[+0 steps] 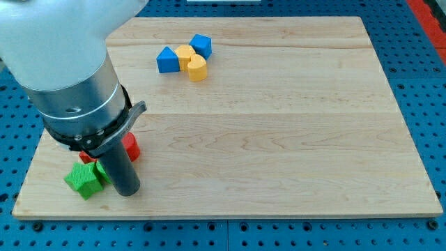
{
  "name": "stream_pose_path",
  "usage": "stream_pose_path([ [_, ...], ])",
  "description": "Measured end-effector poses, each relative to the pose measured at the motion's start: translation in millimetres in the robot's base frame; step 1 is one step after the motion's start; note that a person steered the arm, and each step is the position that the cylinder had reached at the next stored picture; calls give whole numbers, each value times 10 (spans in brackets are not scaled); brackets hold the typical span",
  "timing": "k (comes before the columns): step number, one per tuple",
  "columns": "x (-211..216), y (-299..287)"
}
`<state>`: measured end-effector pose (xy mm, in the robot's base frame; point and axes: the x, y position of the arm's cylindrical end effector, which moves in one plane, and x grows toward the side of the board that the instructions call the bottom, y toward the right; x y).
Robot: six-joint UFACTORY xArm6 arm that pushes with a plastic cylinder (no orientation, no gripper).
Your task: Push green circle diagonally below red circle
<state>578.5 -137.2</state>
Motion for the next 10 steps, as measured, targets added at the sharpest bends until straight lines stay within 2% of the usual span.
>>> stream_pose_path([
  [2, 55, 43],
  [4, -1, -375],
  [5, -861, 23],
  [6, -1329, 107],
  [8, -1330, 839],
  [9, -1603, 1028],
  [10, -1696, 628],
])
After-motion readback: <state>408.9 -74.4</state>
